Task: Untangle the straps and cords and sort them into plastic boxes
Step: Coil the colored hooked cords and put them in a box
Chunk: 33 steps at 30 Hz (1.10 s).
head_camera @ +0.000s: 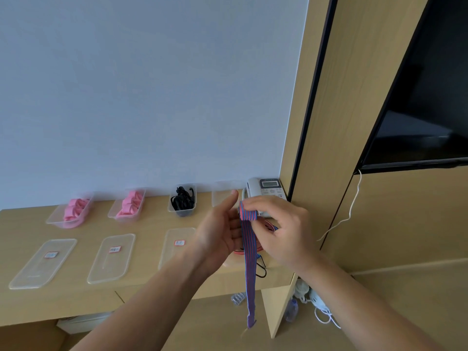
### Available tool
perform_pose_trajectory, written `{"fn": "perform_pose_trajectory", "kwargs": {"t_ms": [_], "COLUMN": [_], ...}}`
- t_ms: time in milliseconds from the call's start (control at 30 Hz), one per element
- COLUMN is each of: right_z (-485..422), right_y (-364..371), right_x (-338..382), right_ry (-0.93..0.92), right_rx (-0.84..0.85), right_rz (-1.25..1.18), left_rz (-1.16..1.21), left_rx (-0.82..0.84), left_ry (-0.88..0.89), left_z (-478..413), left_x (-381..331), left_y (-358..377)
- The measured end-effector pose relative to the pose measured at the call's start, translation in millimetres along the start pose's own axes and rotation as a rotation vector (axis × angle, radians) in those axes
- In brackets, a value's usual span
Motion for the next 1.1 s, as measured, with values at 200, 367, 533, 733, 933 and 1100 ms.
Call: {"fn": "perform_pose_trajectory", "kwargs": {"t_ms": [200, 367, 533, 733, 933, 1100], "right_z": [13, 21, 14, 22, 14, 9], "right_y": [17, 22, 0, 16, 15, 10], "right_x": [-8, -17, -28, -90, -90, -92], "right_ry": [-0.051, -0.001, 0.139, 0.792, 0.813, 0.824], "right_rx": [0.089, 0.169, -0.096, 0.089, 0.114, 0.081], "right_rz": [0.034, 0.047, 0.027, -0.186, -0.259, -0.256], "left_rz": [0.05, 0.065, -0.007, -0.156, -0.195, -0.236], "left_rx": [-0.035, -0.051, -0.032, -0.018, 0.009, 0.015], "left_ry": [0.004, 0.047, 0.133, 0.209, 0.197, 0.175], "left_z": [-9, -16, -17, -17, -15, -16], "left_x": [-4, -9, -12, -21, -20, -17], "left_y": [-7, -13, -10, -11, -11, -11]}}
Point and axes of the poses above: each hand's wrist, its own z-axis away from the middle knuckle, its own y-axis out of the palm, x = y × z, the point moved 10 cm from there along -z, towards the middle knuckle, and after that the axes turned 14 degrees about -z, right-handed, at the moved point
